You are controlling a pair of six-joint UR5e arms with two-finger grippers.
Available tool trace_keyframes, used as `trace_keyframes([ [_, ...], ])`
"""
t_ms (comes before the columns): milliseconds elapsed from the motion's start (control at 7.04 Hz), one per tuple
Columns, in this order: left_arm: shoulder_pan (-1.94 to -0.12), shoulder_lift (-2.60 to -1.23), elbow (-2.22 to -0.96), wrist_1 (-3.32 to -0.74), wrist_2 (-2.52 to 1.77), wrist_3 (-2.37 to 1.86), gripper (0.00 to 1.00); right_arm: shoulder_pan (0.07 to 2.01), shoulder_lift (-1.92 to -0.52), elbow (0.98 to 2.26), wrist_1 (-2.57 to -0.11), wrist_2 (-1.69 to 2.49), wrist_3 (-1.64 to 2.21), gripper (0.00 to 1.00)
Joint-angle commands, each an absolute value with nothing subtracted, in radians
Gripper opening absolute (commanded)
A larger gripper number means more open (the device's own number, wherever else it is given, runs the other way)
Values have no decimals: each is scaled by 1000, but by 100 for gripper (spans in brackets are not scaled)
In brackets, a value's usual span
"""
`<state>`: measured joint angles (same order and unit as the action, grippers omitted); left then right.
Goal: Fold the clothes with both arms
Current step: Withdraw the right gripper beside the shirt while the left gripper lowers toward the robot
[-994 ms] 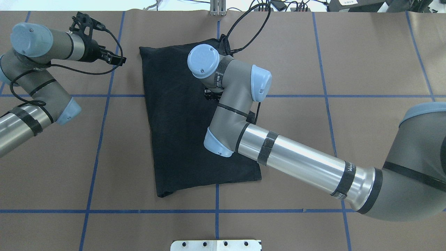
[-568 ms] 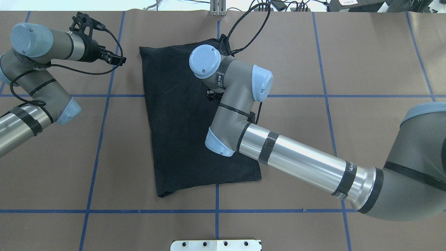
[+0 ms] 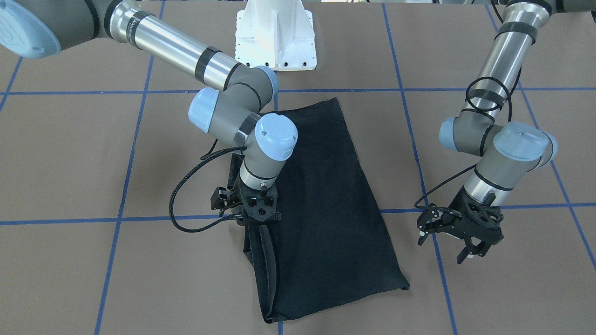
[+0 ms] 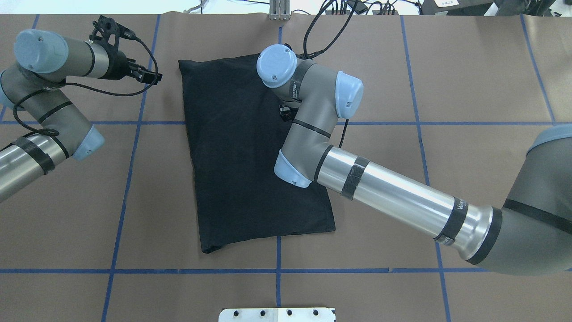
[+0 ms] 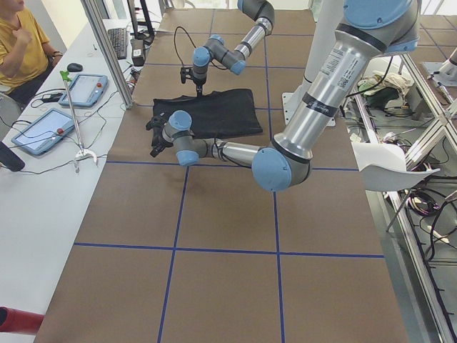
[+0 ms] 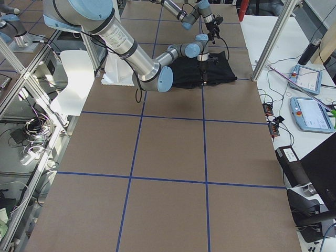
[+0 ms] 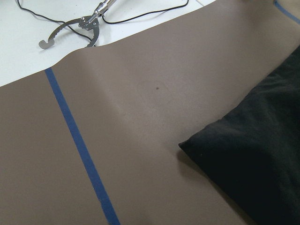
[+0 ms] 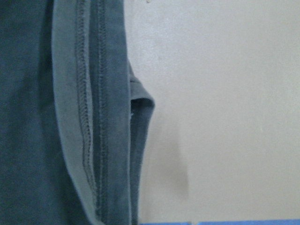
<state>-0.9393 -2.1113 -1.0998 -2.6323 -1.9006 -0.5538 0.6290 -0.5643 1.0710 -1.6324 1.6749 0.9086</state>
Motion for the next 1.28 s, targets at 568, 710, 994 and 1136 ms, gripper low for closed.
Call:
trace_keyframes([
  [568, -927, -2093, -1182, -2625, -1893, -779, 100, 701, -773, 1461, -1621, 1767, 926, 100],
  [710, -887, -2042, -1275, -2620, -1890, -835, 100, 701, -869, 1623, -1621, 1776, 948, 100],
  [994, -778, -1888, -1497, -2620, -1881, -1005, 100, 652, -1058, 1893, -1608, 1766, 1074, 100],
  [1136, -681, -1796, -1622, -2620, -1800, -1110, 100, 628, -1110, 1935, -1556, 1747, 1128, 100],
])
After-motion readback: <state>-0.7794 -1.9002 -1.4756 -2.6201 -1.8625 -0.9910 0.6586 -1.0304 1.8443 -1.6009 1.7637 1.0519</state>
